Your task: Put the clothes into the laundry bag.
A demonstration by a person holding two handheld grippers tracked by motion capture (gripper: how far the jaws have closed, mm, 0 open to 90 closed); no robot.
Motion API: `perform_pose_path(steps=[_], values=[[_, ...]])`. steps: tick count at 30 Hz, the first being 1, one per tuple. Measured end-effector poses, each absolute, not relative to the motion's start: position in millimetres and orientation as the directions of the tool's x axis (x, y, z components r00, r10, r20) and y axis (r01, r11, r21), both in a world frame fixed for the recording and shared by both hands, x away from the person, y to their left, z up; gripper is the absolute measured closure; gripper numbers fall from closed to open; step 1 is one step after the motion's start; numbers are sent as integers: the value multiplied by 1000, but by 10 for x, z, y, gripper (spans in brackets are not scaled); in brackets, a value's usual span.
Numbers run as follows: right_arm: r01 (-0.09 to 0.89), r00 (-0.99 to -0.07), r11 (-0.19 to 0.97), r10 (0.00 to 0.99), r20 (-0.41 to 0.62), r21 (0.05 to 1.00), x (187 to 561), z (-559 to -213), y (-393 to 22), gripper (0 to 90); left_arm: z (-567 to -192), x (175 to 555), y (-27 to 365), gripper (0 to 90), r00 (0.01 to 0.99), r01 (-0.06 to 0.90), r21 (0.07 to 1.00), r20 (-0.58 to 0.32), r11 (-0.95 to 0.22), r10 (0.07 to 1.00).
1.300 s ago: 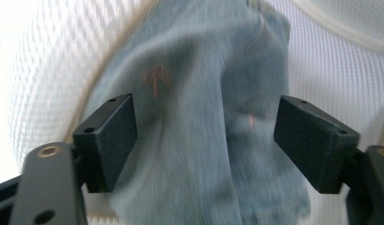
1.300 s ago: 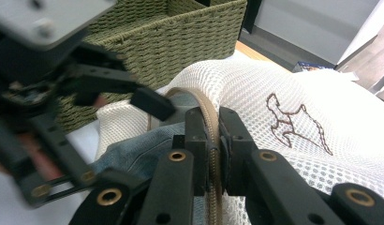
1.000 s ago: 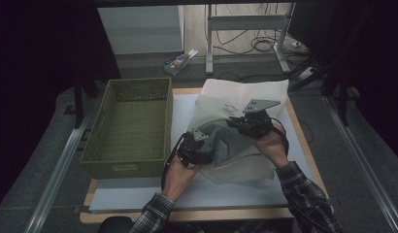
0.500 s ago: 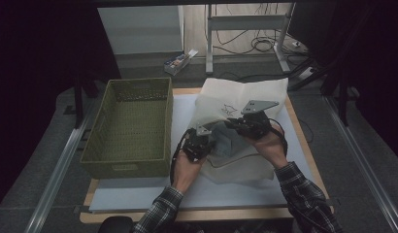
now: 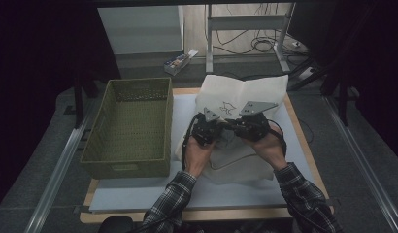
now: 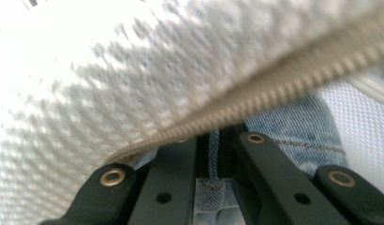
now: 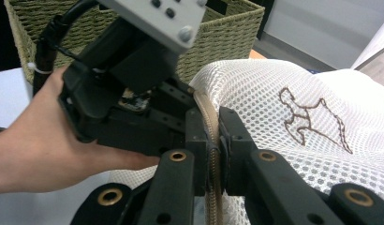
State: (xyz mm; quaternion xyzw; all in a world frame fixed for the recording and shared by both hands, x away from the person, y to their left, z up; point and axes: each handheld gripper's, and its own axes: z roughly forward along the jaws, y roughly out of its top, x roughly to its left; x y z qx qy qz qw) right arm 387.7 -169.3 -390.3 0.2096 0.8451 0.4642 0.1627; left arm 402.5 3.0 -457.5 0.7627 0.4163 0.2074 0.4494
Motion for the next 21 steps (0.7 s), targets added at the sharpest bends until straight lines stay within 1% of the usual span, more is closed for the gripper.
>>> perform_pose_path(steps=[11,17,21], values=[[207,-864,501,497,-84,840,3868,-3941,-1655,832,-4628,4183,-34,874,501,440,876,-57,-198,863],[219,-866,517,494,-80,828,3884,-3992,-1647,832,-4759,4292,-10,871,484,478,854,-59,-207,873],[227,-866,527,493,-78,819,3901,-4026,-1636,832,-4798,4333,27,863,487,504,843,-98,-188,868]])
